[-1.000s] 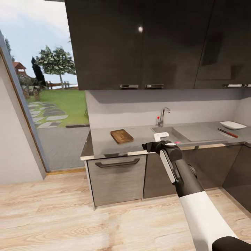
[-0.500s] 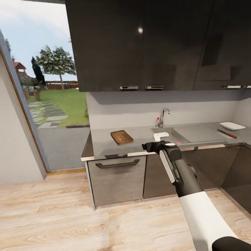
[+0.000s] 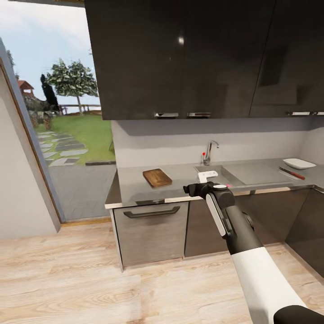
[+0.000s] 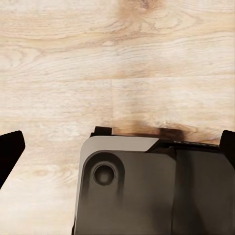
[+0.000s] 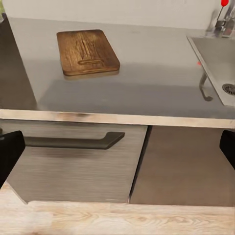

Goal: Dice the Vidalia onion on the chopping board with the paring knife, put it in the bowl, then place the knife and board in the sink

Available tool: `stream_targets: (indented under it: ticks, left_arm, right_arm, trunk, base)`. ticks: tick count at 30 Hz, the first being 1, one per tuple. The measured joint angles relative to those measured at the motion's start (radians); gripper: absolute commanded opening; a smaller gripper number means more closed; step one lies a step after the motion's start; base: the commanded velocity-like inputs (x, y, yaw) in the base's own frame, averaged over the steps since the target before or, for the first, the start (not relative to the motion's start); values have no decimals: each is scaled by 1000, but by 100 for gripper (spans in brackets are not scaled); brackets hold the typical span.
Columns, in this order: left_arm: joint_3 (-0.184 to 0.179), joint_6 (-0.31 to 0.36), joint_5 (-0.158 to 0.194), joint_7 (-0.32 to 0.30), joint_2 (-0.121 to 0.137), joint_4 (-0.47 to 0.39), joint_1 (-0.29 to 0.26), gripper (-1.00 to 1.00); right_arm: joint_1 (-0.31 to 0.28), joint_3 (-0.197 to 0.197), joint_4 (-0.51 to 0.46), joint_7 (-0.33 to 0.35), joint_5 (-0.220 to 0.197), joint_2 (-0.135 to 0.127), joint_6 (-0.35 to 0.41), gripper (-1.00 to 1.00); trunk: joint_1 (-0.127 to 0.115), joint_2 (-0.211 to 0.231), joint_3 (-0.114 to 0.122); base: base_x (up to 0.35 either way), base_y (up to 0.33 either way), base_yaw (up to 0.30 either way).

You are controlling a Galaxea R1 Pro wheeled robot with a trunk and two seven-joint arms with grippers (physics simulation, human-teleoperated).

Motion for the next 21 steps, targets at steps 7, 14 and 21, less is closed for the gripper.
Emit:
stream_targets:
  ticks: [7, 14, 21]
  left_arm:
    - [0, 0, 0, 0, 0, 0, 0, 100]
    - [0, 0, 0, 0, 0, 0, 0, 100]
    - [0, 0, 0, 0, 0, -1, 0, 100]
  right_arm:
    - [0, 0, 0, 0, 0, 0, 0, 100]
    - [0, 0, 0, 0, 1, 0, 0, 100]
    - [-1, 0, 0, -1, 1, 0, 0, 100]
  trunk:
    - [-27, 49, 22]
    - [-54, 98, 44]
    - [-80, 146, 64]
  base:
    - [0, 0, 0]
    - [0, 0, 0]
    - [0, 0, 0]
